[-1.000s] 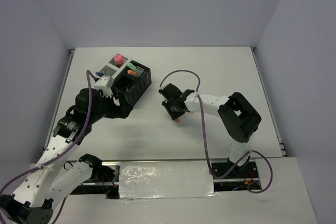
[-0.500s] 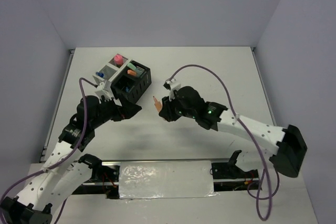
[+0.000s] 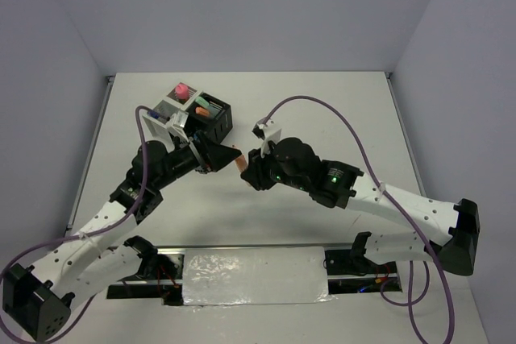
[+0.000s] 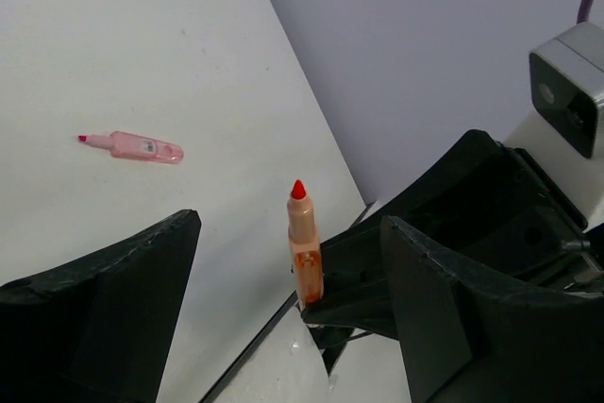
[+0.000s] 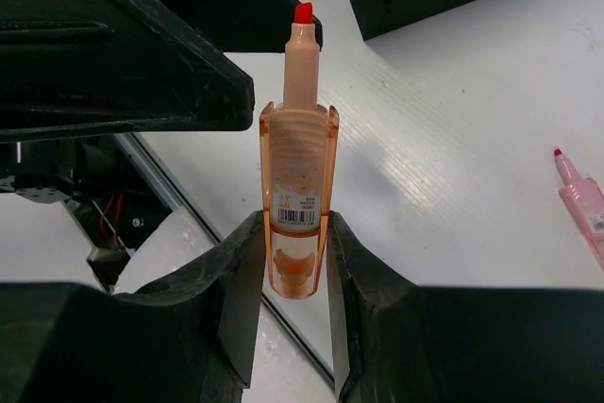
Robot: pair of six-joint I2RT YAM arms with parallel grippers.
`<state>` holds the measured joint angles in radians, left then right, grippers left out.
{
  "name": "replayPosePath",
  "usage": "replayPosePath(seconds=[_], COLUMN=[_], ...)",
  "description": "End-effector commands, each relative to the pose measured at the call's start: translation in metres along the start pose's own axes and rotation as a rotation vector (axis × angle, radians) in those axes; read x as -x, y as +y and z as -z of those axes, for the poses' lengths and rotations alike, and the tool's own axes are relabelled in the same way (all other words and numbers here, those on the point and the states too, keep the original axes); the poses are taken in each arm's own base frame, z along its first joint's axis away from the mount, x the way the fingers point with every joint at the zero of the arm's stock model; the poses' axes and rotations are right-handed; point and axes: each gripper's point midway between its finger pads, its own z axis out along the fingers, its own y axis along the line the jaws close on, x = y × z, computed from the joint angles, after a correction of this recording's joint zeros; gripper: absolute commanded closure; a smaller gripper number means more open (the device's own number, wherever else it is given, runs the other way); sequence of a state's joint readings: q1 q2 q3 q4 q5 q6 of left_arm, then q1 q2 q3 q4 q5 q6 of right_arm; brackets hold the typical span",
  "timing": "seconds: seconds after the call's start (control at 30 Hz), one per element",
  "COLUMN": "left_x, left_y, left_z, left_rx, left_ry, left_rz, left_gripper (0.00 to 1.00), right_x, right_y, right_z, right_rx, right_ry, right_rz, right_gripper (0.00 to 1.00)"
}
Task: Sort the stationery into containers
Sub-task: Pick up the pen from the center of the board, then close the pen cap on the pen.
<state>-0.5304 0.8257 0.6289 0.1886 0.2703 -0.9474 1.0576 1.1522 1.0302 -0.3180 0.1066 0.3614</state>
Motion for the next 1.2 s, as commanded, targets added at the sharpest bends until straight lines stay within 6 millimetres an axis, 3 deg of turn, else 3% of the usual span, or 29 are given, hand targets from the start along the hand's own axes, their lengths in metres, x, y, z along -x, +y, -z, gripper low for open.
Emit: replayPosePath(seconds=[0.0,0.2,0.37,0.47,0.6,0.73,0.77,0.93,1.03,1.07,1.1,1.13,1.17], left_x=[0.025,0.02,0.018,0.018,0.02,0.032,0.036,0.059,0.064,0.064,0.063,0.062,0.057], left_y=[-0.035,-0.027,-0.019,-0.018,-0.009,0.001,0.001,-0.013,-0.019,-0.022,-0.024,-0.027,-0.029], left_z=[-0.004,-0.012,-0.02,-0.021,-0.023,-0.022,-0.021,-0.011,-0.009,-0.009,-0.009,-0.009,-0.01], left_rx=[-0.105,-0.092,-0.066,-0.057,0.001,0.081,0.093,0.094,0.082,0.061,0.043,0.027,-0.005], left_ry=[-0.075,-0.058,-0.039,-0.04,-0.032,-0.079,-0.097,-0.186,-0.202,-0.207,-0.206,-0.204,-0.19], left_rz=[-0.051,-0.05,-0.052,-0.053,-0.071,-0.071,-0.07,-0.083,-0.066,-0.059,-0.057,-0.054,-0.05], left_gripper=[0.11,0.28,0.58,0.67,1.0,1.0,1.0,1.0,1.0,1.0,1.0,1.0,1.0], right_x=[0.022,0.021,0.019,0.017,0.011,-0.008,-0.021,-0.047,-0.046,-0.045,-0.038,-0.034,-0.025], right_y=[0.009,0.017,0.015,0.013,0.01,0.007,0.003,0.004,0.007,0.006,0.008,0.011,0.015], right_z=[0.011,0.009,0.006,0.004,0.005,0.005,0.004,0.006,0.012,0.013,0.019,0.021,0.028], right_rx=[0.002,0.015,-0.03,-0.06,-0.086,-0.087,-0.096,-0.088,-0.067,-0.067,-0.057,-0.036,-0.015], right_ry=[-0.054,-0.027,-0.013,0.003,0.022,0.056,0.081,0.119,0.098,0.089,0.062,0.046,0.016], right_rz=[-0.016,0.004,0.02,0.022,0.023,-0.007,-0.005,-0.025,-0.044,-0.053,-0.066,-0.073,-0.088], right_gripper=[1.0,1.0,1.0,1.0,1.0,1.0,1.0,1.0,0.71,0.44,0.34,0.11,0.05])
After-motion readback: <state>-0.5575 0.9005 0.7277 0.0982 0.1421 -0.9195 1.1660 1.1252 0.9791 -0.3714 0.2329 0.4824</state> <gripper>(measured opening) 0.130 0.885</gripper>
